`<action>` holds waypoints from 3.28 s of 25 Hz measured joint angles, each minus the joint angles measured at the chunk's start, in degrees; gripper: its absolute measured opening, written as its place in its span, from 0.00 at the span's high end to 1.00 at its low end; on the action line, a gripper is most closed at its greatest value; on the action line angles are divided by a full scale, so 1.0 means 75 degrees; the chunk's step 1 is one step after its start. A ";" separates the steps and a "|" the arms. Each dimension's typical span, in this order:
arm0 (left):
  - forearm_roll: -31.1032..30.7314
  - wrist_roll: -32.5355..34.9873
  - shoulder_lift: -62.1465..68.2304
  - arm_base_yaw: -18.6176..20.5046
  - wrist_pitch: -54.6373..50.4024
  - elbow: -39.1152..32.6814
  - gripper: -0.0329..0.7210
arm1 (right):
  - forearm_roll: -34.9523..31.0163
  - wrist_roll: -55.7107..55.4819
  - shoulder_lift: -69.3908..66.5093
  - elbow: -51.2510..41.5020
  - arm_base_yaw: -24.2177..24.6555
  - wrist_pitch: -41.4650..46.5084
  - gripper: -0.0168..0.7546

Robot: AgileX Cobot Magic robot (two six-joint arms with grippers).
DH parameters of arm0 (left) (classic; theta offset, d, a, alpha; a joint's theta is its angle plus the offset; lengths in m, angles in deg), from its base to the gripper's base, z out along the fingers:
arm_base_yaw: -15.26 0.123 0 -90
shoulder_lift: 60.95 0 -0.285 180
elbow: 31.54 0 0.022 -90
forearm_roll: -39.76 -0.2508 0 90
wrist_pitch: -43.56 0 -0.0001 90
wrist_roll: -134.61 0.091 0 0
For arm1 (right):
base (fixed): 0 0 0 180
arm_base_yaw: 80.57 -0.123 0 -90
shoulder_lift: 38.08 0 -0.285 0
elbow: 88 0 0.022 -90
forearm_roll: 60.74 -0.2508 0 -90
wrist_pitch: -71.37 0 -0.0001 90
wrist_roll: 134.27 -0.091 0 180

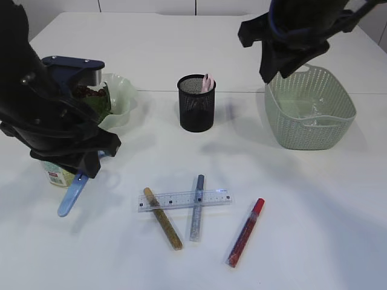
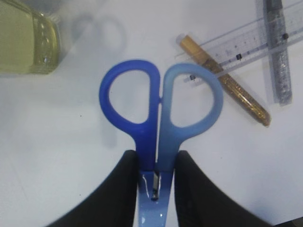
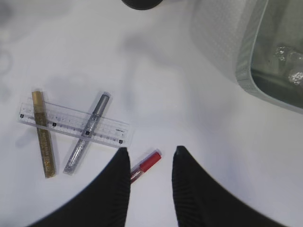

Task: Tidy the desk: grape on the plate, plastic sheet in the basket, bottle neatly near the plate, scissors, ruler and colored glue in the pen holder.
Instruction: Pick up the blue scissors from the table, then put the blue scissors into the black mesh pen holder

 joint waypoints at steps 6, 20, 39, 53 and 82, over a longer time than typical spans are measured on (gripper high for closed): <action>0.0000 0.0000 -0.0293 0.0000 0.0701 0.0000 0.73 | 0.0566 0.0000 0.1285 -0.1291 0.0000 -0.0252 0.64; -0.0523 0.0063 -0.0293 -0.0200 0.4900 -0.0028 0.73 | 0.1221 0.0000 0.3989 -0.5041 0.0000 -0.3126 0.64; -0.0719 0.0063 0.1949 -0.0155 0.9574 0.0828 0.73 | 0.1791 0.0000 0.4735 -0.5747 0.0000 -0.4096 0.64; -0.1189 0.0082 0.4034 0.0428 0.9777 0.2990 0.73 | 0.2046 0.0000 0.4735 -0.5747 0.0000 -0.4110 0.64; -0.1245 0.0082 0.5631 0.0536 1.0004 0.3855 0.73 | 0.2271 0.0000 0.4735 -0.5747 0.0000 -0.4124 0.64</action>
